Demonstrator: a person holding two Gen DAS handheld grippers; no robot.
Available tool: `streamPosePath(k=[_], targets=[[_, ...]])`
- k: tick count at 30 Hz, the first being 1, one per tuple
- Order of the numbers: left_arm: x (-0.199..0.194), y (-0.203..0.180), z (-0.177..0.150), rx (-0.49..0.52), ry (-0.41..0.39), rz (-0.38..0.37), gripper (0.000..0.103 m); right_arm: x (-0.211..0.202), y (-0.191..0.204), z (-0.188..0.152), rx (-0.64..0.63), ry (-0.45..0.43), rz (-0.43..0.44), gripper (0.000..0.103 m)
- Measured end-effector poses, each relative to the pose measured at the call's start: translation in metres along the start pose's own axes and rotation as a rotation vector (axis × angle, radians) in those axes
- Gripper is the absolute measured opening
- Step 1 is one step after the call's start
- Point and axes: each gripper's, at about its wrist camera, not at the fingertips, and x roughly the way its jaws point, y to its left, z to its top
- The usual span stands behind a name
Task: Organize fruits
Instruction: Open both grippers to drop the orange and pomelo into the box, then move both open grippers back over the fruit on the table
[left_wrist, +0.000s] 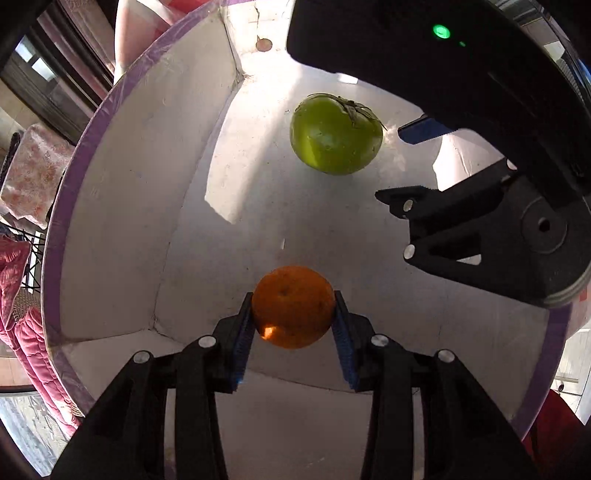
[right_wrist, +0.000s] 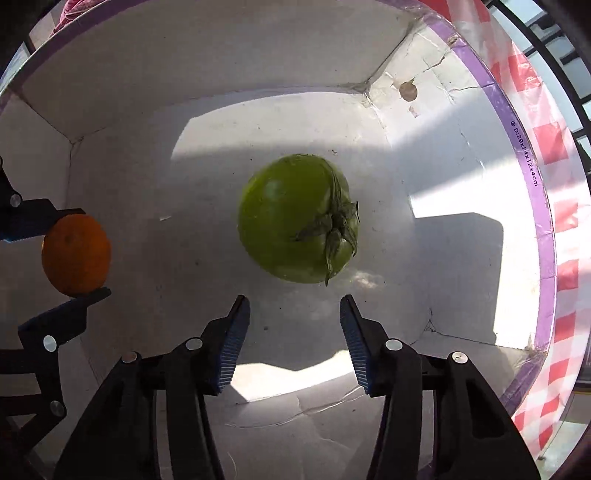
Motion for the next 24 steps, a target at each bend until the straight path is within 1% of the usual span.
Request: streamPosePath(k=[3, 6, 7, 8, 9, 10, 11, 12, 13, 15, 16, 18, 20, 21, 22, 23, 24], targets=[[0.001, -0.002, 0.000, 0.007, 0.015, 0.020, 0.040, -0.001, 0.000, -0.004, -0.020, 0.012, -0.016, 0.045], [0.000, -0.001, -0.001, 0.010, 0.027, 0.026, 0.041, -0.003, -0.004, -0.011, -0.018, 0.018, 0.003, 0.046], [0.000, -0.001, -0.001, 0.007, 0.027, 0.026, 0.042, -0.004, -0.005, -0.014, -0.014, 0.016, 0.005, 0.047], [-0.002, -0.001, 0.000, 0.003, 0.026, 0.022, 0.044, -0.007, -0.007, -0.016, -0.009, 0.008, 0.001, 0.053], [-0.001, -0.001, 0.006, -0.001, 0.021, 0.021, 0.049, -0.010, -0.008, -0.018, -0.003, 0.001, 0.000, 0.062], [-0.004, 0.000, 0.006, -0.008, 0.012, 0.019, 0.066, -0.013, -0.011, -0.020, 0.008, -0.009, 0.004, 0.068], [-0.009, 0.001, 0.006, -0.018, 0.000, 0.018, 0.081, -0.018, -0.014, -0.021, 0.022, -0.025, 0.007, 0.078], [-0.012, 0.002, 0.007, -0.028, -0.011, 0.021, 0.086, -0.023, -0.016, -0.023, 0.035, -0.044, 0.004, 0.085], [-0.015, 0.003, 0.006, -0.034, -0.023, 0.025, 0.091, -0.029, -0.019, -0.025, 0.050, -0.071, -0.015, 0.087], [-0.023, 0.002, 0.004, -0.043, -0.053, 0.049, 0.092, -0.041, -0.024, -0.032, 0.071, -0.128, -0.079, 0.087], [-0.030, 0.003, 0.003, -0.055, -0.087, 0.058, 0.092, -0.048, -0.027, -0.036, 0.085, -0.158, -0.100, 0.088], [-0.050, 0.005, -0.001, -0.093, -0.190, 0.044, 0.092, -0.071, -0.035, -0.049, 0.126, -0.257, -0.139, 0.087], [-0.077, 0.008, -0.006, -0.139, -0.315, 0.035, 0.093, -0.101, -0.046, -0.066, 0.186, -0.401, -0.174, 0.088], [-0.091, 0.008, -0.008, -0.155, -0.391, 0.028, 0.093, -0.119, -0.051, -0.078, 0.228, -0.490, -0.180, 0.088], [-0.108, 0.006, -0.013, -0.164, -0.472, 0.024, 0.097, -0.138, -0.059, -0.095, 0.281, -0.588, -0.180, 0.088], [-0.125, 0.004, -0.019, -0.168, -0.546, 0.027, 0.101, -0.153, -0.070, -0.101, 0.340, -0.692, -0.165, 0.088], [-0.138, 0.004, -0.015, -0.163, -0.618, 0.031, 0.101, -0.167, -0.075, -0.115, 0.398, -0.793, -0.143, 0.090]])
